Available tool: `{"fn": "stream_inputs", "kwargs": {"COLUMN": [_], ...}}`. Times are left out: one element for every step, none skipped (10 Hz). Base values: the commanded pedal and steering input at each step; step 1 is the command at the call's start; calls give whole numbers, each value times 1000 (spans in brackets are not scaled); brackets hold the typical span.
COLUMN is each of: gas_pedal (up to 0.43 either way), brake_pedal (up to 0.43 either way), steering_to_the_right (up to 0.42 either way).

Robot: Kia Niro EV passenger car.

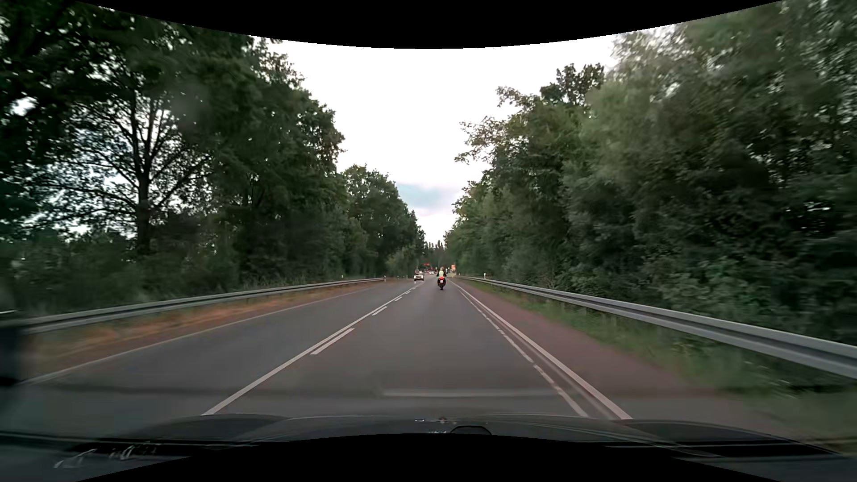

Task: Follow the waypoints while adhering to traffic rules and regulations

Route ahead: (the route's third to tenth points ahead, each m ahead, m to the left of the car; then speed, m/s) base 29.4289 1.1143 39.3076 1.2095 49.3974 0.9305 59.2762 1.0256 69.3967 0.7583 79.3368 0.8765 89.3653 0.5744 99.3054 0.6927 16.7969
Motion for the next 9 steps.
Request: {"fn": "stream_inputs", "kwargs": {"gas_pedal": [157,157,169,189,189,197,197,197,197], "brake_pedal": [0,0,0,0,0,0,0,0,0], "steering_to_the_right": [-2,-1,-2,-1,-1,-1,-1,-1,-1]}}
